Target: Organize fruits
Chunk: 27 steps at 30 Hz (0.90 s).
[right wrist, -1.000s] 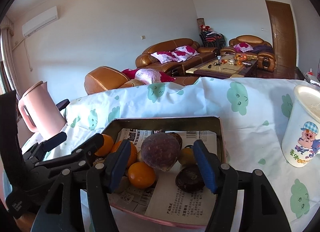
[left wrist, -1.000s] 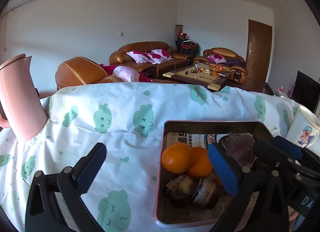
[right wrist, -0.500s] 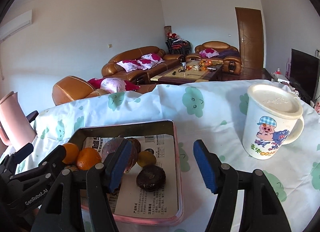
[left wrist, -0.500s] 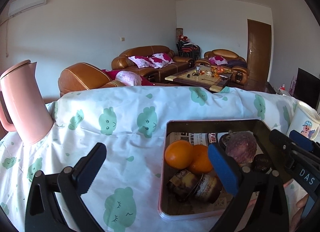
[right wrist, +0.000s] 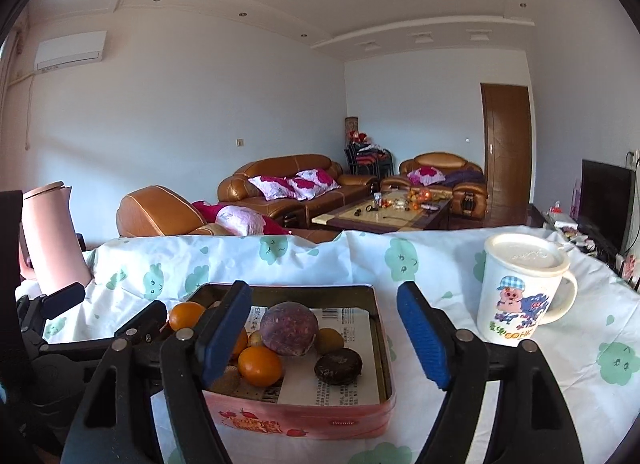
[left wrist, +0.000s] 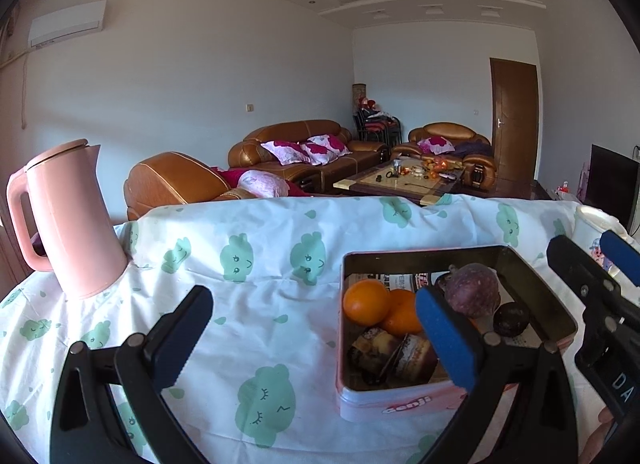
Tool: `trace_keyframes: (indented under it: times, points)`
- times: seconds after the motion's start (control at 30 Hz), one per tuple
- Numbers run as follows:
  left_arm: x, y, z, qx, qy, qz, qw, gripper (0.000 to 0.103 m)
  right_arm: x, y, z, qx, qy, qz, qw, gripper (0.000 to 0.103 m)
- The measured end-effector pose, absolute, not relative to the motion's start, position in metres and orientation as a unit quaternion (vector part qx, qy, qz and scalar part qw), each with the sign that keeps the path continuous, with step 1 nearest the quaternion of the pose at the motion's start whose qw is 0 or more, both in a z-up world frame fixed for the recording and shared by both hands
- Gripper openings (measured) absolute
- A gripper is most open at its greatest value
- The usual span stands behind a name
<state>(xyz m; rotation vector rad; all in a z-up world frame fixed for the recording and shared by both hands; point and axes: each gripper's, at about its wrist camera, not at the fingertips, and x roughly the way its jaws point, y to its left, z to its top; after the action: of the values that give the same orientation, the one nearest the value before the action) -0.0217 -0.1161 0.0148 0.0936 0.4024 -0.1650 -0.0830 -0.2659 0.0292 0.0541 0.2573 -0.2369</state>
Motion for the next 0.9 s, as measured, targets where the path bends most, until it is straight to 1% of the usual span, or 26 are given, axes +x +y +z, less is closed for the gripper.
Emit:
trace_keyframes:
  times: [0.1, 0.4, 0.53, 0.6, 0.9]
  points:
    - [-0.031, -0.114, 0.018, 0.053, 0.183, -0.080, 0.978, 0.103, -0.095, -0.257, 0.034, 0.011, 0.104, -0.127, 0.986, 0.078]
    - [-0.047, -0.104, 0.021, 0.046, 0.164, -0.078, 0.982, 0.103, -0.118, -0.251, 0.040, 0.019, 0.069, -0.147, 0.987, 0.080]
    - [-0.051, -0.101, 0.021, 0.039, 0.161, -0.080, 0.983, 0.103, -0.126, -0.252, 0.041, 0.024, 0.054, -0.157, 0.986, 0.087]
    - [-0.051, -0.101, 0.021, 0.039, 0.161, -0.080, 0.983, 0.103, -0.129, -0.252, 0.042, 0.025, 0.044, -0.159, 0.986, 0.088]
    - [-0.055, -0.099, 0.020, 0.038, 0.163, -0.080, 0.983, 0.103, -0.132, -0.254, 0.041, 0.030, 0.042, -0.160, 0.986, 0.088]
